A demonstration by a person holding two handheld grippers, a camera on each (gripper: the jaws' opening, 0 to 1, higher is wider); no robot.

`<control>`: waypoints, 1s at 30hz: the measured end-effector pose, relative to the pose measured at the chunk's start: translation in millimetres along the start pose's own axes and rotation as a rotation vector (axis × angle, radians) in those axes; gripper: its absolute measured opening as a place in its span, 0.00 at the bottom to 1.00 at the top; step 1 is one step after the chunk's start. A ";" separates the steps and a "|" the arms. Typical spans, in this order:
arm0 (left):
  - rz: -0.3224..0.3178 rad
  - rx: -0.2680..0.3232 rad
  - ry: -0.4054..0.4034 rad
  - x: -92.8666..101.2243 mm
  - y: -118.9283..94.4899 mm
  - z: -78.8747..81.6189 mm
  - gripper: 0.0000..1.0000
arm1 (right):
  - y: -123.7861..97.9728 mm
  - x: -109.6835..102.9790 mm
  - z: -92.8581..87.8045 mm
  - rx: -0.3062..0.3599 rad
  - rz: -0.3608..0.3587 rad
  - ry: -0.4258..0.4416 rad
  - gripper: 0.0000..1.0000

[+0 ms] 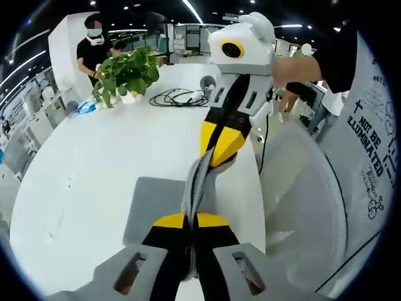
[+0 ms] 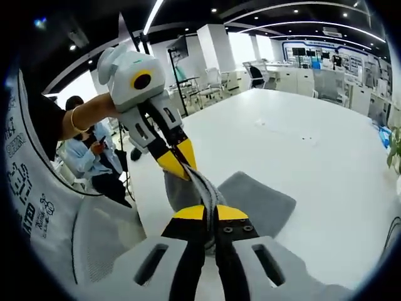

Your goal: Fold the towel on the table until its edges align and the towel forms a compact rectangular stack.

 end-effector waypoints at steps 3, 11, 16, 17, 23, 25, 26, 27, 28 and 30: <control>0.002 0.001 0.008 -8.6 0.3 0.6 0.04 | 3.6 6.7 4.4 0.002 -0.002 0.001 0.01; 0.012 -0.003 0.002 -27.8 9.8 -0.6 0.04 | 18.9 30.9 7.3 0.008 -0.005 0.052 0.01; 0.023 0.003 -0.017 -49.4 17.3 -8.1 0.04 | 29.3 48.0 5.8 0.012 -0.006 0.094 0.01; 0.025 0.003 -0.019 -51.6 18.1 -9.2 0.04 | 32.4 52.4 5.3 0.013 -0.006 0.106 0.01; 0.058 0.003 -0.032 -70.1 29.1 -17.8 0.04 | 48.7 74.3 0.0 0.018 -0.018 0.151 0.01; 0.072 0.002 -0.034 -79.0 33.7 -22.5 0.04 | 53.5 78.5 -1.5 0.018 -0.023 0.166 0.01; 0.081 0.001 -0.031 -82.9 35.5 -24.4 0.04 | 56.8 83.7 -3.5 0.017 -0.022 0.173 0.02; 0.095 0.004 -0.027 -88.1 38.1 -27.3 0.04 | 60.3 89.1 -5.8 0.018 -0.025 0.180 0.02; 0.126 0.016 -0.016 -92.7 40.1 -27.4 0.04 | 61.7 89.4 -7.3 0.015 -0.031 0.178 0.02; 0.158 0.015 0.001 -96.8 46.1 -31.9 0.04 | 67.7 98.2 -10.1 0.021 -0.042 0.173 0.02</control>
Point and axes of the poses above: the point that each gripper's makers call its tool centre point, and the gripper's own axes: y roughly forward along the fingers, x roughly to its right, z roughly out of its top, the point moved 3 cm from there along -y, roughly backward along the fingers, and after that the axes turned 14 degrees about x, right-handed, at the moved point
